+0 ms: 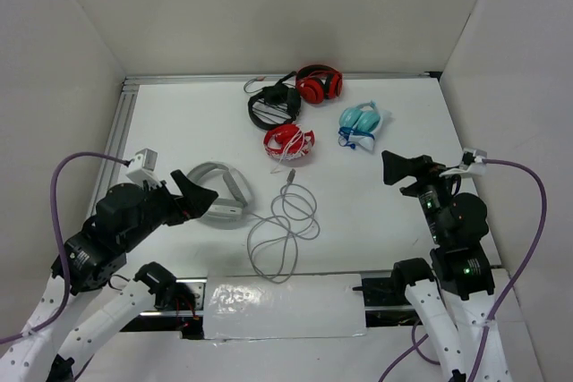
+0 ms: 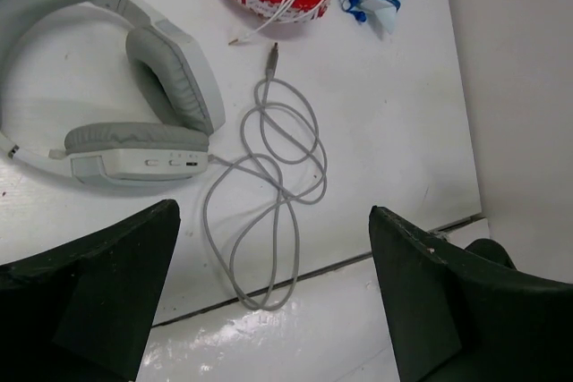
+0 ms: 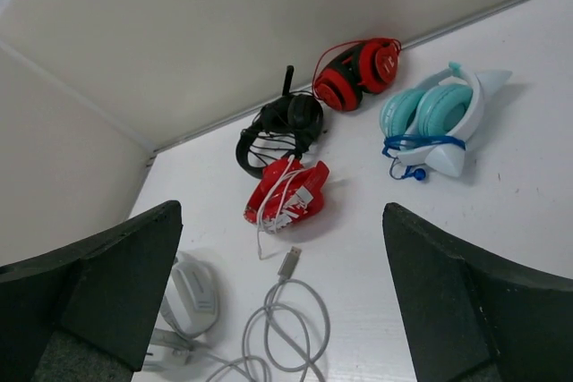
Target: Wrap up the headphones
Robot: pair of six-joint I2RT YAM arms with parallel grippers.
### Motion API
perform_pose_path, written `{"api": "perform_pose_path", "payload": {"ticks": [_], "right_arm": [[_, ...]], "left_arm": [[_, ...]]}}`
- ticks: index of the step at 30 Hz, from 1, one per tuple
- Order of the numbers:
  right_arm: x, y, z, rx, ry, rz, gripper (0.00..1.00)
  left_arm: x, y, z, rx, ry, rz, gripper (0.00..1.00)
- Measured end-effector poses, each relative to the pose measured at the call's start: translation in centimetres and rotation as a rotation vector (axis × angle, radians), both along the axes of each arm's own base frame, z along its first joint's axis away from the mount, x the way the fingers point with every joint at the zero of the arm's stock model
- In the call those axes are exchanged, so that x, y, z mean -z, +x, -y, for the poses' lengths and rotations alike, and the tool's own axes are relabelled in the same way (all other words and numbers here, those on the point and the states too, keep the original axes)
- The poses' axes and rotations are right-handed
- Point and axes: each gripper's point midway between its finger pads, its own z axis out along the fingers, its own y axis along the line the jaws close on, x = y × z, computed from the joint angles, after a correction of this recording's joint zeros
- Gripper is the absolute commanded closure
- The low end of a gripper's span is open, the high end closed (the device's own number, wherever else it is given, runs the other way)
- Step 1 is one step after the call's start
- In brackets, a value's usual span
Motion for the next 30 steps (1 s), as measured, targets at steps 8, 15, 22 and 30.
{"api": "perform_pose_path", "payload": {"ticks": [8, 15, 22, 30], "right_arm": [[0.9, 0.0, 0.7, 0.045, 0.037, -0.029, 0.00], [4.8, 3.5, -0.1, 0.043, 0.020, -0.207, 0.00], [7.2, 5.8, -1.2, 0.002, 0.012, -0.297, 0.00], [5.9, 6.2, -1.9, -0.043, 0.003, -0.236, 0.00]], "left_arm": [[4.3, 0.3, -0.8, -0.144, 0.023, -0.242, 0.01], [11.1, -0.2, -2.1, -0.372, 0.138, -0.622, 0.01], [15.0, 1.4, -5.3, -0.543, 0.064, -0.724, 0.01], [15.9, 6.6, -8.8, -0.563, 0.007, -0.634, 0.01]]}}
